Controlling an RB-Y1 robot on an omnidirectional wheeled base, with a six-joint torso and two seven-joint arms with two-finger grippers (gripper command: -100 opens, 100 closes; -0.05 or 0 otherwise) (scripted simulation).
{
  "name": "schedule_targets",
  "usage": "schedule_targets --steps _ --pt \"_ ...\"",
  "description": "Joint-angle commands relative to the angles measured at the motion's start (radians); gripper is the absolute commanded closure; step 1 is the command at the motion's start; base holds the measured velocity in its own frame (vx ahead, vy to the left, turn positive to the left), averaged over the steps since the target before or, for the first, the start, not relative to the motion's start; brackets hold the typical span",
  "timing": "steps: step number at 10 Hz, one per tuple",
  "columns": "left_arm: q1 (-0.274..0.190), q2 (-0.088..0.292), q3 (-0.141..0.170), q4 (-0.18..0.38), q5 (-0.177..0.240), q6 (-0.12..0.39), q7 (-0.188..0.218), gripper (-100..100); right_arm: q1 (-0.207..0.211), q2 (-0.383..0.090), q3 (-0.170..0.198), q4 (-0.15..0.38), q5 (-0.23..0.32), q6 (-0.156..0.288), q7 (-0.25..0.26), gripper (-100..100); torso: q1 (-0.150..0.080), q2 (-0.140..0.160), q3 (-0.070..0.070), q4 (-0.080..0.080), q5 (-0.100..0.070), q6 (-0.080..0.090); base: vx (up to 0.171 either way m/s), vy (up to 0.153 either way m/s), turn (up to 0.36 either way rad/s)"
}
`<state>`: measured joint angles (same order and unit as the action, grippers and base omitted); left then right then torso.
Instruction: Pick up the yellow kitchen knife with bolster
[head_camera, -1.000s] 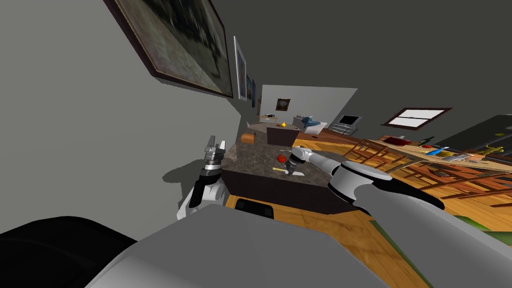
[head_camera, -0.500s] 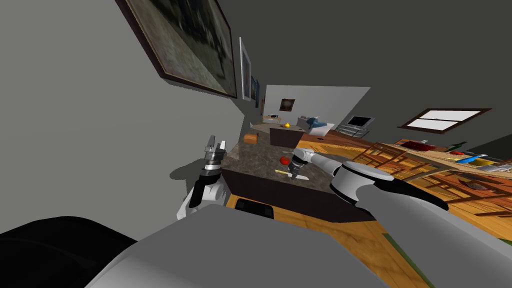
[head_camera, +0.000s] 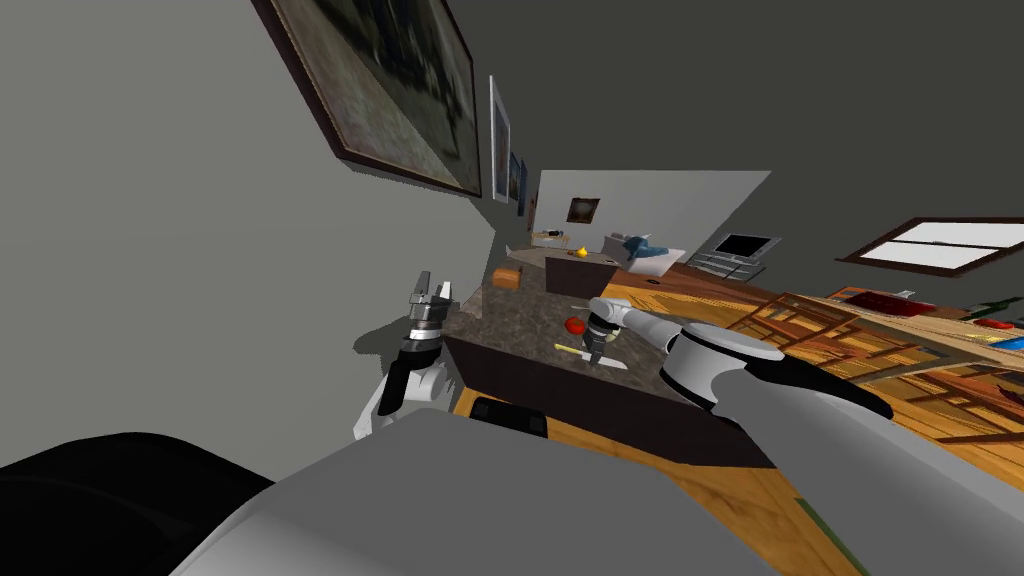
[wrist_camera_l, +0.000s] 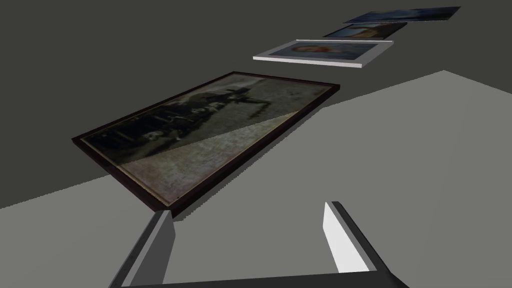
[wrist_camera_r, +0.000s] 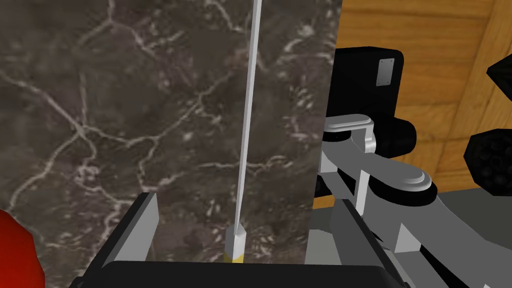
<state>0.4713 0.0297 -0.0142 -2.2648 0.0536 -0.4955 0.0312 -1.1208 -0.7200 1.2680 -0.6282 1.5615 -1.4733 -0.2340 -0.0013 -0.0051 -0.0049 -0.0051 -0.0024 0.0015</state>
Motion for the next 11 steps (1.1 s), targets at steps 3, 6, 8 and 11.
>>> schedule_targets --steps 3,6,8,11 --pt "0.000 0.000 0.000 0.000 0.000 0.000 0.000 0 0.004 -0.025 0.022 -0.003 0.001 -0.070 -0.025 -100 0.000 0.000 0.000 0.000 0.000 0.000 0.027 -0.007 0.103" --pt "0.000 0.000 0.000 0.000 0.000 0.000 0.000 0 0.004 -0.020 0.025 0.012 0.001 -0.076 -0.022 0 0.001 0.001 0.001 0.000 0.000 0.001 0.010 0.005 0.005" --pt "0.000 0.000 0.000 0.000 0.000 0.000 0.000 0 0.008 -0.013 0.033 -0.011 0.014 -0.061 -0.009 -100 0.003 0.000 0.000 0.000 0.000 0.001 0.045 0.061 -0.177" --pt "0.000 0.000 0.000 0.000 0.000 0.000 0.000 0 0.016 0.002 0.049 -0.057 0.038 -0.030 0.016 -100 0.003 -0.003 -0.001 -0.001 0.001 0.001 0.056 0.059 -0.283"
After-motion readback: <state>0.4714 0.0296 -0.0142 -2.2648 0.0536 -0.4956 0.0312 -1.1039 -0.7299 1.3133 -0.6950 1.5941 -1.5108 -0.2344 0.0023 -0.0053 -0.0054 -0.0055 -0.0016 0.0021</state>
